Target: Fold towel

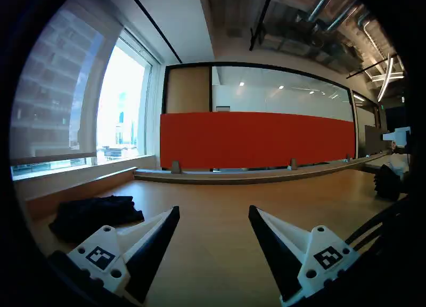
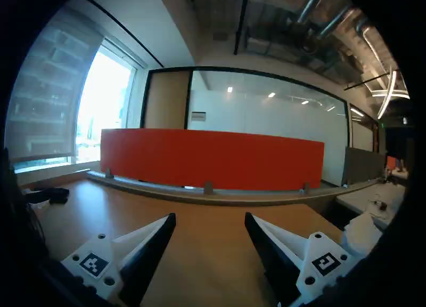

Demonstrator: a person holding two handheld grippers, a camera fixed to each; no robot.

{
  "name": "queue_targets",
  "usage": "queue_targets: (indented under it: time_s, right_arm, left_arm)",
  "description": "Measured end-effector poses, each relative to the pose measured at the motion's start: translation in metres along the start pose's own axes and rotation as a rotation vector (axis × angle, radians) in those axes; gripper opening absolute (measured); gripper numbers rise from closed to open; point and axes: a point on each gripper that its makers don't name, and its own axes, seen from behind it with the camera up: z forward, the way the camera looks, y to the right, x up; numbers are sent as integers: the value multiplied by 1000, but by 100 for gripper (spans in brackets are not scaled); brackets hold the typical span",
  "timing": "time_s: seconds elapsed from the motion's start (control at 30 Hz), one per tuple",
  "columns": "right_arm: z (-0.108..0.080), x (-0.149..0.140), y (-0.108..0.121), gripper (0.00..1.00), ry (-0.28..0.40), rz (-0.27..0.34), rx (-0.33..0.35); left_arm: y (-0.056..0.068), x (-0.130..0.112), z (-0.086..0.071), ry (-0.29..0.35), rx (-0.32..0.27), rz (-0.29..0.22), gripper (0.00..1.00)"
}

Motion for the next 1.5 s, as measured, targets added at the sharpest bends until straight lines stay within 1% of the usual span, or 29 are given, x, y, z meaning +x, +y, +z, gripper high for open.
queue_targets:
  time_s: [0.3,0.43,0.6,0.8,0.9,1.1,1.2,1.3,1.4,1.5]
  right_arm:
    - [-1,4,9,100,34,-27,-6]
    - [-3,0,18,100,48,-20,-15]
    - [-6,-12,32,100,55,2,-36]
    - [-8,-37,46,100,40,33,-57]
    - [-7,-47,47,100,32,38,-55]
    - [-7,-61,43,100,33,21,-49]
    - [-7,-68,40,100,28,29,-38]
    - [-8,-75,40,100,20,52,-33]
    - [-8,-81,43,100,11,85,-43]
    - [-8,-86,48,100,5,104,-57]
  left_arm:
    - [1,0,0,0,0,2,96]
    - [1,0,0,0,0,2,96]
    - [1,0,0,0,0,2,96]
    - [1,0,0,0,0,2,96]
    - [1,0,-1,0,0,2,96]
    - [1,0,-1,0,0,2,97]
    - [1,0,-1,0,0,2,96]
    - [1,0,0,0,0,2,97]
    - [0,0,-1,0,0,2,96]
    - [0,0,-1,0,0,2,96]
